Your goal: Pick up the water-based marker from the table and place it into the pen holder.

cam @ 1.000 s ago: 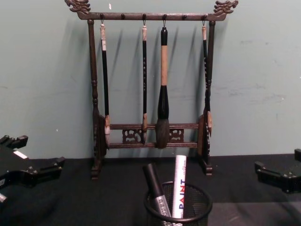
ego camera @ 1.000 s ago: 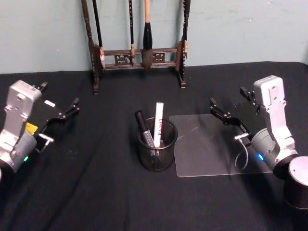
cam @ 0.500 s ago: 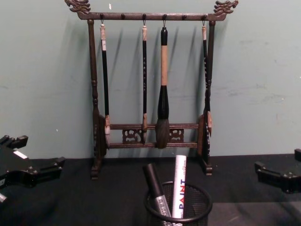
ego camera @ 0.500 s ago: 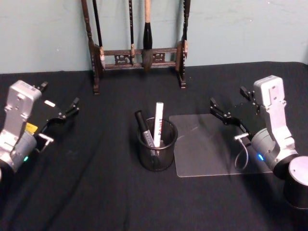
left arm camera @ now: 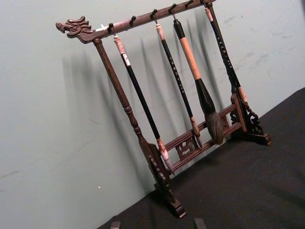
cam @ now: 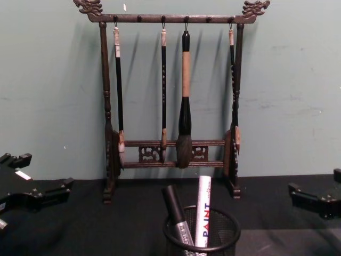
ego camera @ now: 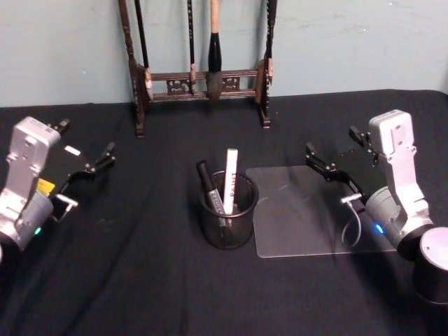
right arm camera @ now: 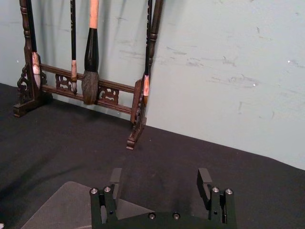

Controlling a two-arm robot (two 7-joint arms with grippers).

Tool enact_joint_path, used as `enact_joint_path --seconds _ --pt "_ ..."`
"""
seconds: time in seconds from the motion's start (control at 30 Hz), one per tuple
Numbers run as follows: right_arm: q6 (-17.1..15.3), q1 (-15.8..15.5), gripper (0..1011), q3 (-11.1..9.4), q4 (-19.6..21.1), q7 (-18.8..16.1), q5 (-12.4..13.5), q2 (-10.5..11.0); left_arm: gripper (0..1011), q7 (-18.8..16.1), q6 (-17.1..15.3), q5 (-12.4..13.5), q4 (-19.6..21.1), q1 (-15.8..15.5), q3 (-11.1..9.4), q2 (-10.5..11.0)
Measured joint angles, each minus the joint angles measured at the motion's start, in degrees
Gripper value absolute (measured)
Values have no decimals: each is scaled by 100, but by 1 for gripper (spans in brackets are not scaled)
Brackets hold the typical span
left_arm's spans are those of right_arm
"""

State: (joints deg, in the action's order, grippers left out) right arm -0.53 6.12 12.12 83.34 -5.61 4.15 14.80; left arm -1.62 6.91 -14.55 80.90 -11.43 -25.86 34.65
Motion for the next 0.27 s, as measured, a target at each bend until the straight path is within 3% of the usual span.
enact_joint_path --seconds 0.27 --pt "0 0 1002 0 0 0 0 0 1001 0 0 0 0 0 0 0"
